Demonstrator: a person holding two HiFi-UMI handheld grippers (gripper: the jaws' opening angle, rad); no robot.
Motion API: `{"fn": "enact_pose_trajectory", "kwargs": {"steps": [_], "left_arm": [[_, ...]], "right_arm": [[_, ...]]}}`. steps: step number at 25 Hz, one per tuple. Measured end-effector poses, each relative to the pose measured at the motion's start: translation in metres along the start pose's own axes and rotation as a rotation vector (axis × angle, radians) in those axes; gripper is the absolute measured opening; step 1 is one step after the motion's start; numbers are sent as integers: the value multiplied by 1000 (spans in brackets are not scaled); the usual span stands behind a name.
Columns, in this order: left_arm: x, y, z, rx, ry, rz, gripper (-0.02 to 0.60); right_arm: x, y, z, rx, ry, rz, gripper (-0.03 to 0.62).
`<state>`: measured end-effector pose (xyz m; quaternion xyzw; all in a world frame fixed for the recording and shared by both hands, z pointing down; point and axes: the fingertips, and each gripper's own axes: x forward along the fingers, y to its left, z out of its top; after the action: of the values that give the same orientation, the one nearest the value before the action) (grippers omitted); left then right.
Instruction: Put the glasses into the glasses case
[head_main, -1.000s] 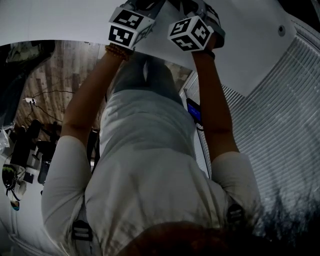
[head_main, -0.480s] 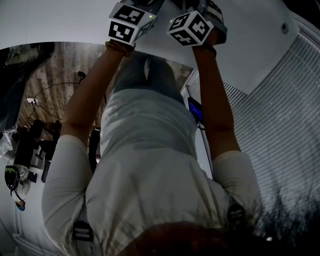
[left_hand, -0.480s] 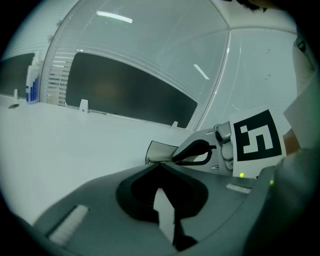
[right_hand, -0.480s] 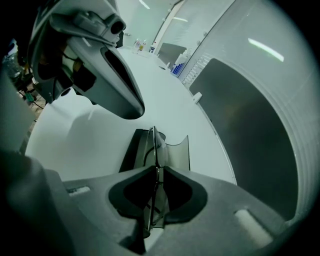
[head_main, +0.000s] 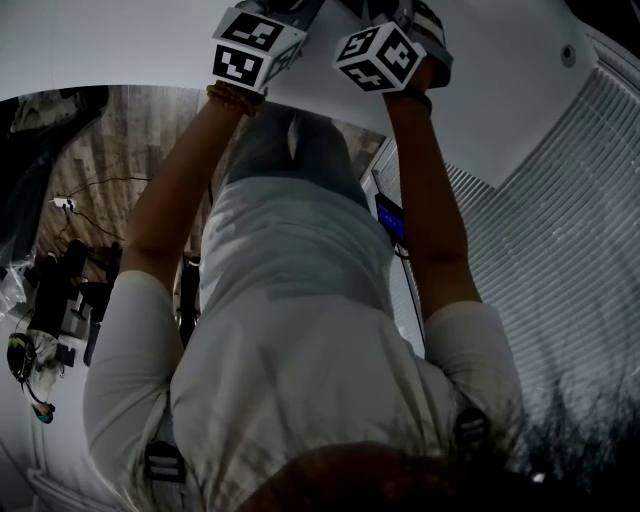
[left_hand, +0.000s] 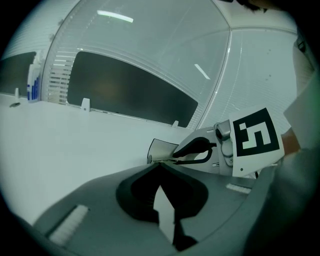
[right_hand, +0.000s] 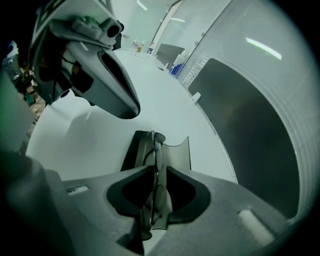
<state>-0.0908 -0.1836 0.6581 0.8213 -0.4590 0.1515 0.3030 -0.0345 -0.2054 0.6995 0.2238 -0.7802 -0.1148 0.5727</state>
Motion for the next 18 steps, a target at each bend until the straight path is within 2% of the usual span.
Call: {"fn": "enact_pose_trajectory", "kwargs": {"steps": [3, 8, 18], "left_arm": [[-3, -5, -2, -14, 20, -13, 0], [0, -4, 5, 1, 5, 3, 0], [-16, -9, 1, -4, 2, -1, 0]], "right_arm": [[-1, 5, 0, 13, -4, 26, 114], [-8, -4, 0, 28, -13, 35, 114], [-30, 8, 5, 82, -40, 62, 114]]}}
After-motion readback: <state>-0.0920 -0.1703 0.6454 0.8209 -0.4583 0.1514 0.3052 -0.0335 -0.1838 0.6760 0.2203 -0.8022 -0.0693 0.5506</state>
